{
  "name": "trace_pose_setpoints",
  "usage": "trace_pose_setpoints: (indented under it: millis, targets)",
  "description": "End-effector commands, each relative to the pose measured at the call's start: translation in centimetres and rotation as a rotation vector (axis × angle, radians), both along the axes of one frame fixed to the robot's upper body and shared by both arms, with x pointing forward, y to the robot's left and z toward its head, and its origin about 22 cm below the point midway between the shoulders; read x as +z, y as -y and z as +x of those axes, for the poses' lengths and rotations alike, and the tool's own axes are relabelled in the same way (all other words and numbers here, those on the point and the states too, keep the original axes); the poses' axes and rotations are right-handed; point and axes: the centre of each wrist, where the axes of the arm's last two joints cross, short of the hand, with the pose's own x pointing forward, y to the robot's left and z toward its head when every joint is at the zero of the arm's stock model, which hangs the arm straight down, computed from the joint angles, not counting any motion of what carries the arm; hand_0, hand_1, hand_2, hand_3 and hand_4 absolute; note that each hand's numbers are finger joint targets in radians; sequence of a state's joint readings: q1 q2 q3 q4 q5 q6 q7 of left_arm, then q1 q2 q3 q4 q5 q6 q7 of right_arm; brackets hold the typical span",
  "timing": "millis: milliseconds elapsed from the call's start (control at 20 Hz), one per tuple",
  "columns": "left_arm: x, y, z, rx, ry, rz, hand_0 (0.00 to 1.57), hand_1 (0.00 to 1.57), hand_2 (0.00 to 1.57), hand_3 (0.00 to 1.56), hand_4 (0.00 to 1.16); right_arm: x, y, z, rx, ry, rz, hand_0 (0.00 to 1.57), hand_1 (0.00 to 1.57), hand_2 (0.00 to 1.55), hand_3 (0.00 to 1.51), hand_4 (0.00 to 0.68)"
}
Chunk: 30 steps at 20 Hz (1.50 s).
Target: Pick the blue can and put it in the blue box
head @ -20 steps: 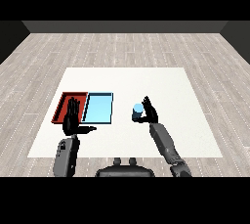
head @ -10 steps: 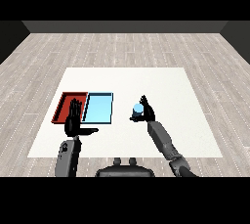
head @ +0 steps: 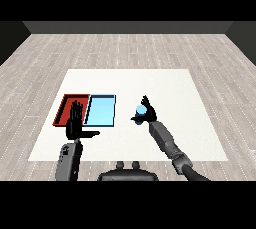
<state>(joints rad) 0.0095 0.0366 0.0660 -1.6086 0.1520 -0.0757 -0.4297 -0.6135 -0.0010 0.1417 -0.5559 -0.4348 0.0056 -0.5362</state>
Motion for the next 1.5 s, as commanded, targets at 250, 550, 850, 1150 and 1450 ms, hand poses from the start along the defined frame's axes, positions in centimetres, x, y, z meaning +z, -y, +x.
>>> trace_pose_setpoints:
  millis: [250, 550, 850, 1150, 1450]
  targets:
    - [-0.3, -0.5, 0.7, 0.013, 0.004, 0.005, 0.00, 0.00, 0.00, 0.00, 0.00, 0.5, -1.1, 1.4, -0.079, -0.051, -0.156, 1.56, 1.56, 1.48, 1.44, 0.659]
    - [-1.0, 0.3, 0.2, -0.009, 0.015, -0.018, 0.00, 0.00, 0.00, 0.00, 0.00, 1.2, -3.1, 0.2, -0.070, -0.044, -0.168, 1.55, 1.55, 1.49, 1.44, 0.680]
    - [-1.3, 0.1, -1.0, -0.052, -0.028, 0.011, 0.00, 0.00, 0.00, 0.00, 0.00, 3.0, -2.5, 0.8, -0.073, 0.070, -0.192, 1.50, 1.50, 1.46, 1.42, 0.657]
    - [-2.3, 3.5, 1.2, -0.103, -0.087, 0.042, 0.00, 0.00, 0.00, 0.00, 0.00, 4.6, -0.4, 0.8, -0.054, 0.158, -0.157, 1.48, 1.48, 1.45, 1.41, 0.646]
    - [-2.0, 3.6, 2.0, -0.160, -0.127, 0.004, 0.00, 0.00, 0.00, 0.00, 0.00, 6.9, -2.6, 1.0, -0.003, 0.292, -0.151, 1.44, 1.44, 1.43, 1.41, 0.665]
